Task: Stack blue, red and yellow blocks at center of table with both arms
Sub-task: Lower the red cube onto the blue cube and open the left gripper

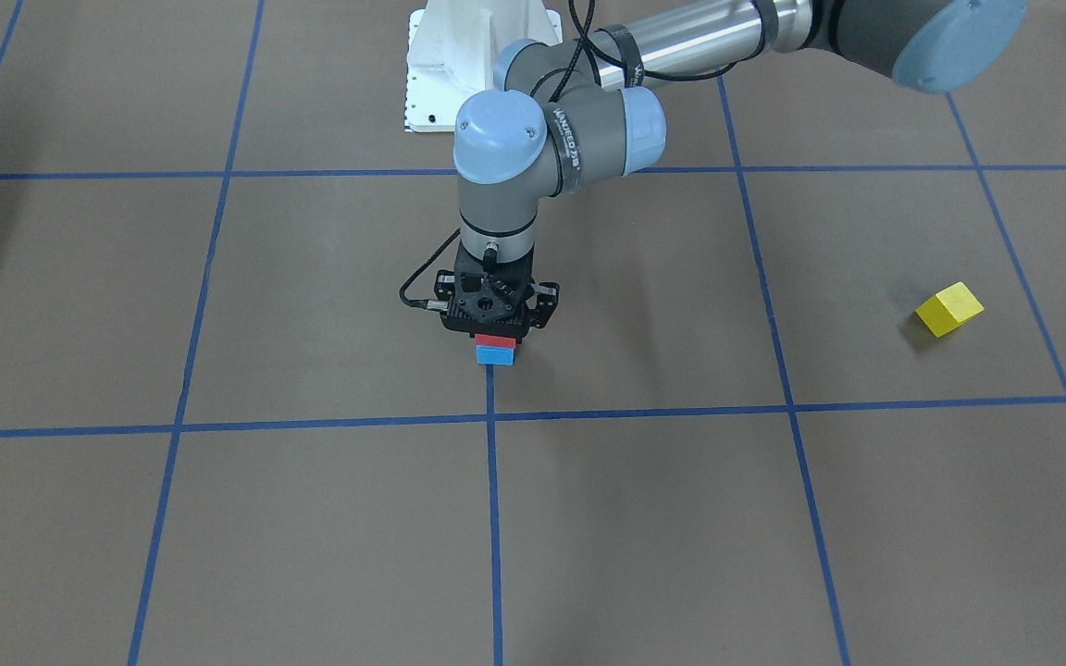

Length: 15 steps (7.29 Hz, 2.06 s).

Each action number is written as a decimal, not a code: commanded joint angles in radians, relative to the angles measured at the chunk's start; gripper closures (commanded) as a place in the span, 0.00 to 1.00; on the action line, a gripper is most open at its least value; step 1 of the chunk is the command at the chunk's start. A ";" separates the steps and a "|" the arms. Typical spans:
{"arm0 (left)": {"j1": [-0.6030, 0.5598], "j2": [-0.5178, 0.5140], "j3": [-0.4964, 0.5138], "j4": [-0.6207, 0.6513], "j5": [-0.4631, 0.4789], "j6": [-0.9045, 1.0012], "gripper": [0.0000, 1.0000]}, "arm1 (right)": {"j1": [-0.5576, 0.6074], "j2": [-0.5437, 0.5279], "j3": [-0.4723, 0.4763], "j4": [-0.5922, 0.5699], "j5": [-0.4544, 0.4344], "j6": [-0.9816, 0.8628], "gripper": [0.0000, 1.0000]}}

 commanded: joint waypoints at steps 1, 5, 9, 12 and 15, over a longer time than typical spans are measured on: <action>-0.001 0.000 0.007 0.000 0.000 -0.003 1.00 | 0.000 0.000 -0.001 0.000 0.000 0.000 0.00; 0.002 -0.002 0.010 -0.006 0.000 0.002 0.69 | 0.000 0.000 -0.001 0.000 0.000 0.000 0.00; 0.002 -0.003 0.010 -0.008 0.000 0.002 0.52 | 0.000 0.000 -0.001 0.000 0.000 0.000 0.00; 0.005 -0.002 0.012 -0.011 0.000 0.002 0.29 | 0.000 0.000 -0.001 -0.002 0.000 0.000 0.00; 0.005 -0.002 0.012 -0.011 0.000 0.003 0.02 | 0.000 0.000 -0.002 0.000 0.000 0.000 0.00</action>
